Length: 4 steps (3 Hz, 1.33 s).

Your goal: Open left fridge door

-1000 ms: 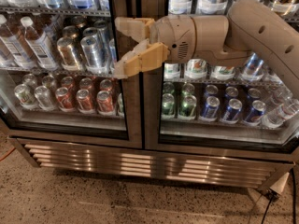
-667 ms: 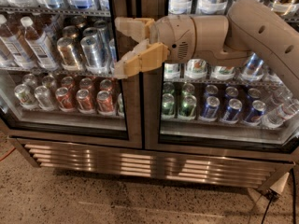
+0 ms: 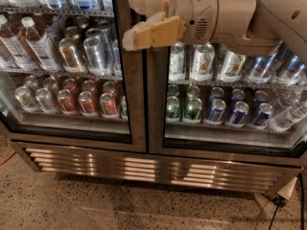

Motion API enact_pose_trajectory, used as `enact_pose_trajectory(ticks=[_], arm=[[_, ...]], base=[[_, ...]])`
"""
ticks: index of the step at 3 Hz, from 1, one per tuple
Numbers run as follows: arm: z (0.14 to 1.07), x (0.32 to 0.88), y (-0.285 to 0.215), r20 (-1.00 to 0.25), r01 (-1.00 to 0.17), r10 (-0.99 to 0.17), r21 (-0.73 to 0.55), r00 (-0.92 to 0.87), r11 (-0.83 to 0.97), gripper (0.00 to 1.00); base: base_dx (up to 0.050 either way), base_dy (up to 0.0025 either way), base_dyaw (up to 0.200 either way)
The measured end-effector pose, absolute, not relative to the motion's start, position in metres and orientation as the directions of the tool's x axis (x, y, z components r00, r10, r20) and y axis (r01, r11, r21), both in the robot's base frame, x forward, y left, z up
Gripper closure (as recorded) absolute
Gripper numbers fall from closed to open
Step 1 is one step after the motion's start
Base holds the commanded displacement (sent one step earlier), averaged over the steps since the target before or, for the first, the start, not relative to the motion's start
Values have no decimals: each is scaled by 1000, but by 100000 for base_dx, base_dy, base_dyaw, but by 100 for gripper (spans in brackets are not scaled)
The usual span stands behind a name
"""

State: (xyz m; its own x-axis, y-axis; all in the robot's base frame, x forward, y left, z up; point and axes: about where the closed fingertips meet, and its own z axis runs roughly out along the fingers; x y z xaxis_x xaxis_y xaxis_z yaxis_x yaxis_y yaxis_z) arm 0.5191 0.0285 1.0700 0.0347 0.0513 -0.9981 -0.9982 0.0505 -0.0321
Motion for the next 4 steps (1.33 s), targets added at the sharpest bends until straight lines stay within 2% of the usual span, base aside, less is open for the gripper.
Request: enact_pose_trajectory(ticks=[1, 2, 4], arm=[[1089, 529, 11, -996, -993, 68, -47, 55, 112, 0], [1089, 528, 14, -996, -993, 68, -47, 55, 113, 0], [1040, 534, 20, -997, -993, 50, 57, -52, 104, 0]], base=[[0, 0, 0], [0, 0, 0], [0, 0, 0]])
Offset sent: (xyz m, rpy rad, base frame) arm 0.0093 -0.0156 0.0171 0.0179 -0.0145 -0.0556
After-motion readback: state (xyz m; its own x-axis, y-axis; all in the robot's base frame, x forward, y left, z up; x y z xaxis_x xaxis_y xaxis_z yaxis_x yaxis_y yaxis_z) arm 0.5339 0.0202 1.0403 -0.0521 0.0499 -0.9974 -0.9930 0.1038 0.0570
